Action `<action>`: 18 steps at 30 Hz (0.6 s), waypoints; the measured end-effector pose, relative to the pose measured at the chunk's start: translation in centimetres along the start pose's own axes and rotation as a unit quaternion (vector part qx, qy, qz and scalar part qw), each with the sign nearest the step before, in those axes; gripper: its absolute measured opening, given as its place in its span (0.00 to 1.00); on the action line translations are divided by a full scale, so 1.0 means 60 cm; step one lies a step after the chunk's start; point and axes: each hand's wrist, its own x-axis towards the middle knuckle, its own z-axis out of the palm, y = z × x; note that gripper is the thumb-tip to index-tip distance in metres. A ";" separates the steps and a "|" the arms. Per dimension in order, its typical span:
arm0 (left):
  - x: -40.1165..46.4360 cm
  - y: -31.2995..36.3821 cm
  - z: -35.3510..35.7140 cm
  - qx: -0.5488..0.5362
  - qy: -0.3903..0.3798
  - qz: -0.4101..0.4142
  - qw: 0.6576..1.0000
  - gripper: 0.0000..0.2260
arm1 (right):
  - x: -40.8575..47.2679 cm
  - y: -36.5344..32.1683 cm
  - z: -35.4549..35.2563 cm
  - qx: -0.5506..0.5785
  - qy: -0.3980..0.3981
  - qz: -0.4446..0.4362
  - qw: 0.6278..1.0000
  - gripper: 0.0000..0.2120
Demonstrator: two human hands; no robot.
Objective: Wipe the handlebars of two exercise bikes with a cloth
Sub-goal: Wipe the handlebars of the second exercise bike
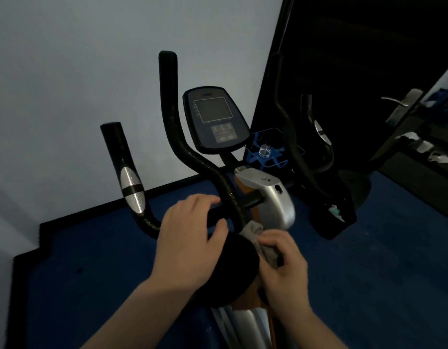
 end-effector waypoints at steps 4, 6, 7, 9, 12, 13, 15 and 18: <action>-0.004 -0.002 0.005 0.039 0.021 -0.035 0.998 0.15 | 0.055 0.000 0.009 0.005 -0.017 -0.064 0.998 0.09; -0.006 -0.001 0.006 0.050 0.024 -0.045 0.997 0.16 | 0.107 -0.014 0.026 0.007 -0.036 -0.080 0.996 0.07; -0.007 0.000 0.006 0.048 0.022 -0.051 0.997 0.17 | 0.132 -0.022 0.035 0.008 -0.043 -0.081 0.996 0.07; -0.009 0.002 0.005 0.040 0.029 -0.064 0.997 0.17 | 0.165 -0.026 0.047 0.011 -0.057 -0.091 0.994 0.06; -0.009 0.003 0.007 0.052 0.048 -0.072 0.995 0.18 | 0.141 -0.007 0.027 0.013 -0.088 -0.084 0.992 0.06; -0.009 0.003 0.007 0.052 0.051 -0.073 0.995 0.18 | 0.121 0.002 0.014 0.013 -0.093 -0.087 0.992 0.06; -0.009 0.004 0.008 0.035 0.054 -0.083 0.995 0.18 | 0.097 0.012 -0.007 0.011 -0.093 -0.093 0.991 0.09; -0.008 0.001 0.009 0.041 0.043 -0.095 0.994 0.16 | 0.140 0.006 0.009 -0.006 -0.135 -0.124 0.983 0.09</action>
